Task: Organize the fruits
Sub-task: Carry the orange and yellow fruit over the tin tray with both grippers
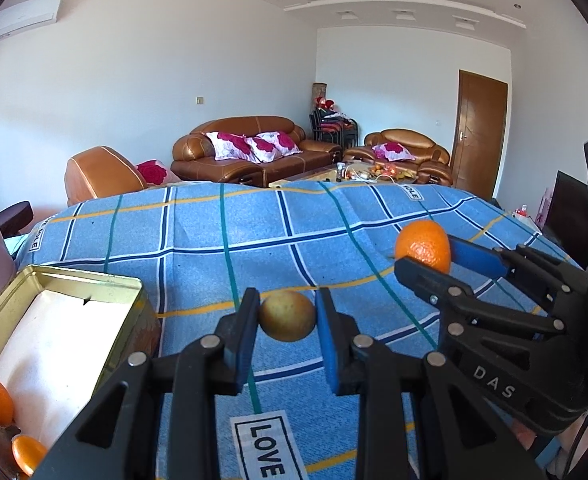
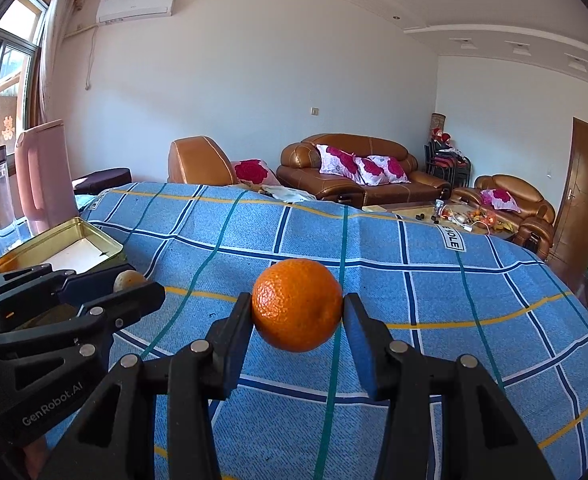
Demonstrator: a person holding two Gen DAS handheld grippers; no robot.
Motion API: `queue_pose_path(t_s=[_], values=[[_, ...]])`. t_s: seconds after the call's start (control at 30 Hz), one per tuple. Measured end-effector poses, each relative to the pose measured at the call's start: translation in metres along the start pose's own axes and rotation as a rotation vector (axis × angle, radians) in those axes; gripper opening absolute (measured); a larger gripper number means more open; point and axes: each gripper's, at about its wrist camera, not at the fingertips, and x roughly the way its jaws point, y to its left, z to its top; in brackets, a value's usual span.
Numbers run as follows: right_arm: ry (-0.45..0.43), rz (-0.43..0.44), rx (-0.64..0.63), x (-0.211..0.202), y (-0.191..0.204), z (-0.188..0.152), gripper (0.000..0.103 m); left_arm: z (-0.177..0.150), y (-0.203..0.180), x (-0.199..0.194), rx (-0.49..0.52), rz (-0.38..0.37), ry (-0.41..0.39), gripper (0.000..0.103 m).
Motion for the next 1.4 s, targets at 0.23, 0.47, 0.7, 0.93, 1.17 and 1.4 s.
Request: queue_pose_path(t_s=[0.23, 0.47, 0.7, 0.93, 1.17, 1.4], values=[[0.033, 0.007, 0.014, -0.011, 0.004, -0.004, 0.047, -0.004, 0.005, -0.036, 0.016, 0.019, -0.012, 0.03], [0.028, 0.066, 0.013, -0.035, 0.022, -0.003, 0.047, -0.007, 0.019, -0.077, 0.007, 0.026, -0.035, 0.03], [0.017, 0.135, -0.04, -0.051, 0.062, 0.004, 0.047, -0.009, 0.042, -0.104, -0.016, 0.064, -0.046, 0.03], [0.011, 0.184, -0.066, -0.059, 0.091, 0.007, 0.047, -0.017, 0.062, -0.125, -0.025, 0.111, -0.054, 0.03], [0.0, 0.225, -0.091, -0.064, 0.117, 0.013, 0.047, -0.024, 0.088, -0.137, -0.066, 0.157, -0.051, 0.03], [-0.008, 0.269, -0.119, -0.063, 0.144, 0.018, 0.047, -0.033, 0.115, -0.152, -0.099, 0.215, -0.062, 0.03]])
